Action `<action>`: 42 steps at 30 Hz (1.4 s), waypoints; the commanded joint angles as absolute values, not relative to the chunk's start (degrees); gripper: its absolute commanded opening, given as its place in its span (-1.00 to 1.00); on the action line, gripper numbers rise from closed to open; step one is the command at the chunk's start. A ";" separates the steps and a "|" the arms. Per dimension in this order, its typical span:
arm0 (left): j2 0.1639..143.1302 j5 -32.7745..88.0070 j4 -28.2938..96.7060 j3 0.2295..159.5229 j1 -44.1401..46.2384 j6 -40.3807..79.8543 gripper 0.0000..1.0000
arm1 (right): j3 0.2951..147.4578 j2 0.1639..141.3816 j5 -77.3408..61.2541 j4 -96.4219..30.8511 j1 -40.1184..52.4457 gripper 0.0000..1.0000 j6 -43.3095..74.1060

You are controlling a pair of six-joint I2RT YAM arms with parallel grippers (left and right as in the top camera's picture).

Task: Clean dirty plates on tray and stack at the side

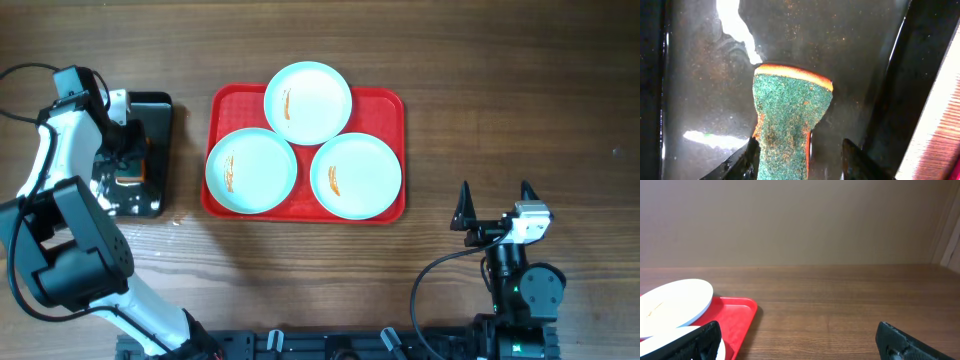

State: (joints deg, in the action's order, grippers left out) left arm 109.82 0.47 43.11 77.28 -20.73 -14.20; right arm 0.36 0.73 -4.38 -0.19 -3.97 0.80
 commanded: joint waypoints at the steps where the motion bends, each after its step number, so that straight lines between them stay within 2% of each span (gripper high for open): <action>1: 109.10 0.12 42.30 77.58 -22.15 -14.74 0.05 | 0.30 0.43 -3.62 0.03 -4.03 1.00 1.50; 3: 110.13 0.14 42.30 77.58 -23.51 -14.98 0.34 | 0.30 0.43 -3.64 0.01 -4.03 0.99 1.50; 6: 112.49 5.23 42.48 77.58 -24.73 -17.76 0.27 | 0.30 0.43 -3.64 0.01 -4.03 0.99 1.50; 8: 114.04 8.80 42.68 77.58 -24.53 -20.82 0.32 | 0.30 0.45 -3.64 0.03 -4.03 1.00 1.50; 12: 115.44 8.73 42.26 77.58 -24.51 -20.82 0.27 | 0.30 0.54 -3.62 0.03 -4.03 1.00 1.52; 14: 115.48 8.73 42.30 77.58 -24.51 -20.80 0.17 | 0.30 0.54 -3.62 0.01 -4.03 0.99 1.50; 21: 116.18 6.37 42.06 77.58 -24.51 -20.82 0.12 | 0.30 0.54 -3.64 0.01 -4.03 0.99 1.50; 22: 116.22 6.37 42.06 77.58 -24.51 -20.82 0.08 | 0.30 0.54 -3.64 0.01 -4.03 0.99 1.50; 25: 116.27 6.37 41.71 77.58 -24.51 -20.82 -0.23 | 0.30 0.54 -3.62 0.01 -4.03 0.99 1.50; 28: 116.27 6.37 40.47 77.58 -24.51 -20.82 -0.28 | 0.30 0.54 -3.64 0.01 -4.03 0.99 1.50; 29: 116.27 6.37 39.99 77.58 -24.51 -20.82 -0.42 | 0.30 0.54 -3.64 0.01 -4.03 0.99 1.50; 30: 116.27 6.39 39.62 77.58 -24.51 -20.82 -0.71 | 0.30 0.54 -3.64 0.01 -4.03 1.00 1.50; 32: 116.27 6.37 39.42 77.58 -24.51 -20.80 -0.76 | 0.30 0.54 -3.62 0.03 -4.03 1.00 1.52; 33: 116.27 6.39 39.40 77.58 -24.51 -20.82 -0.92 | 0.30 0.54 -3.64 0.01 -4.03 0.99 1.50; 37: 115.74 6.42 39.70 77.58 -24.51 -20.10 -0.92 | 0.30 0.54 -3.64 0.01 -4.03 0.99 1.48; 42: 107.74 6.61 39.64 77.60 -24.56 -15.75 -0.92 | 0.30 0.54 -3.62 0.01 -4.03 0.99 1.52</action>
